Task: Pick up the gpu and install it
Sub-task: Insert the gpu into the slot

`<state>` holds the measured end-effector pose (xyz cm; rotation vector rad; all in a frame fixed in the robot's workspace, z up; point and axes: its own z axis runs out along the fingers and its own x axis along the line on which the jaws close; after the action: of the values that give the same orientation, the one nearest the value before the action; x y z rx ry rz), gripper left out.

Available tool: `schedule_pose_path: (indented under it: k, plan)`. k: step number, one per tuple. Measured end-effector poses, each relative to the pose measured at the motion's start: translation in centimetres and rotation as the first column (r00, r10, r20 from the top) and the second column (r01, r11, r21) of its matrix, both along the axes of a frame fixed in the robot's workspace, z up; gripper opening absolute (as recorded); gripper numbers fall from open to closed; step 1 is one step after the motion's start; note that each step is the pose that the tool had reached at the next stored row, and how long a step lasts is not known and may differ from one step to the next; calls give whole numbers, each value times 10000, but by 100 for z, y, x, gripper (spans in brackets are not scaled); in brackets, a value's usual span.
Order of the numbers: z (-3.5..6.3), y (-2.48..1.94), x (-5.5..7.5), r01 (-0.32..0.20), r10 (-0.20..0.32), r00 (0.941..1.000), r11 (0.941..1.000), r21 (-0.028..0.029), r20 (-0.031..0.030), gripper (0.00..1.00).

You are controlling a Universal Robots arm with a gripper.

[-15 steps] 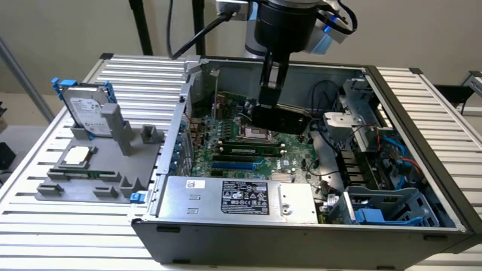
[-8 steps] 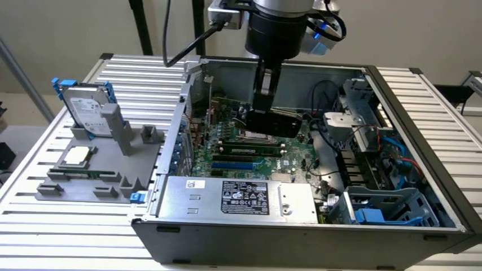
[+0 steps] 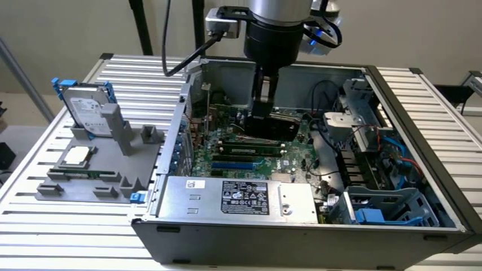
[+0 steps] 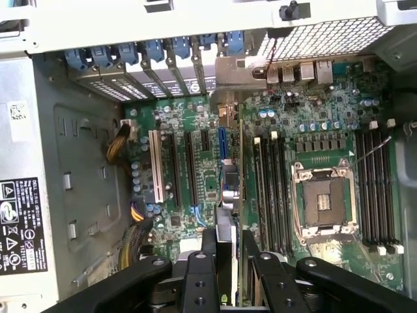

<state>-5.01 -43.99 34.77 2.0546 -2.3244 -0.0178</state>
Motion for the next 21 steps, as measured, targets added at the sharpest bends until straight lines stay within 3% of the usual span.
schedule_pose_path:
  k: [6, 15, 18, 21]
  plan:
    - [-79, -50, -72, -41, 41, 10000, 10000, 3, 1, 27]
    - [-233, -56, -211, -287, 287, 9996, 9996, 1, 33, 27]
    - [-282, -56, -251, -396, 396, 9992, 9992, 0, 81, 27]
    - [-330, -56, -285, -511, 511, 9986, 9987, -3, 170, 27]
